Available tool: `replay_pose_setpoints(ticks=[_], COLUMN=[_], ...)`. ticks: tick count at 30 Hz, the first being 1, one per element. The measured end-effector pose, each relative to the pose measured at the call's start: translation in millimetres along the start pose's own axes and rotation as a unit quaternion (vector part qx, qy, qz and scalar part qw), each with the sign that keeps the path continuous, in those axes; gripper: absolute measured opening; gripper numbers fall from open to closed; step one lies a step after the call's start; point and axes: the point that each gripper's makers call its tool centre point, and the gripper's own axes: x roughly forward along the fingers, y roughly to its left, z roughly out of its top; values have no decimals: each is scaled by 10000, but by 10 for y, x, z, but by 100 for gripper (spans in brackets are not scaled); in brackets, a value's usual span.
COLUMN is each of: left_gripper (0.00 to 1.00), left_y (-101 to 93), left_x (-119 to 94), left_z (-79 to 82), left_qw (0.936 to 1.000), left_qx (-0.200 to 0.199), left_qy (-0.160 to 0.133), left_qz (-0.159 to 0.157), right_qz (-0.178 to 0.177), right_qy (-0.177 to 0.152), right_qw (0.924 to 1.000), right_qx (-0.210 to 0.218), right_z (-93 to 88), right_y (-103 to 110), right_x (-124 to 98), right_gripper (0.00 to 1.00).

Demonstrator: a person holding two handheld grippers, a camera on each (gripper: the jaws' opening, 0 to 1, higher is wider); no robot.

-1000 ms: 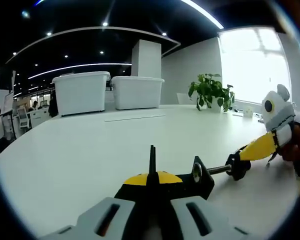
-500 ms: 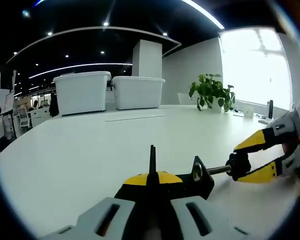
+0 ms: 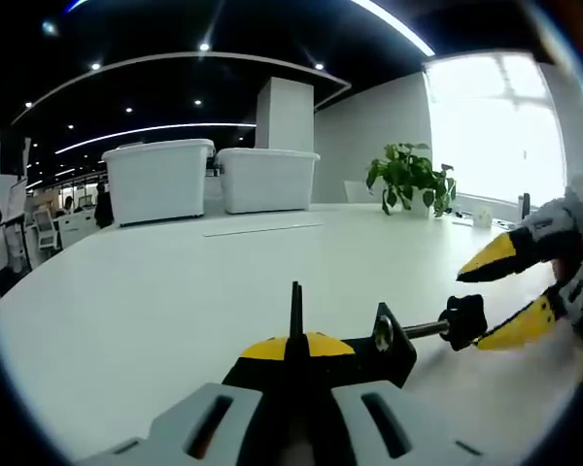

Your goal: Clamp the fixed fixture on the desktop, loosen the retaining clip, secure it to the edge of the desk, and tighten the retaining clip.

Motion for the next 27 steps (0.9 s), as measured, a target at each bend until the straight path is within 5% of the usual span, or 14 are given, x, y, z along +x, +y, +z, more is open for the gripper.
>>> replay_pose_setpoints(ticks=[2, 4, 5, 14, 18, 21, 25, 27], left_gripper=[5, 5, 5, 5, 5, 5, 5, 5], left_y=[-10, -11, -11, -23, -34, -39, -51, -55], left_x=[-5, -6, -7, -20, -20, -18, -24, -26], left_z=[1, 1, 1, -3, -4, -6, -8, -9], left_qw=[10000, 10000, 10000, 10000, 10000, 10000, 10000, 10000], left_qx=[2, 3, 3, 18, 19, 19, 21, 16], left_qy=[0, -1, -1, 0, 1, 0, 0, 0], left_qz=[-3, -2, -2, -20, -54, -55, -53, -50], right_qz=[303, 329, 200, 173, 134, 50, -100, -196], right_qy=[-230, -246, -463, -91, 88, 124, 101, 60], right_qw=[9922, 9801, 9803, 9745, 9861, 9983, 9979, 9882], right_qx=[1187, 1940, 1910, 2234, 1652, 565, -628, -1518], right_z=[35, -81, -60, -214, -236, -201, -138, -90], right_y=[-40, -94, -183, -92, -74, -31, 56, 117], right_x=[19, 44, 51, 46, 40, 33, 13, 1], right_gripper=[31, 31, 29, 18, 17, 17, 17, 17])
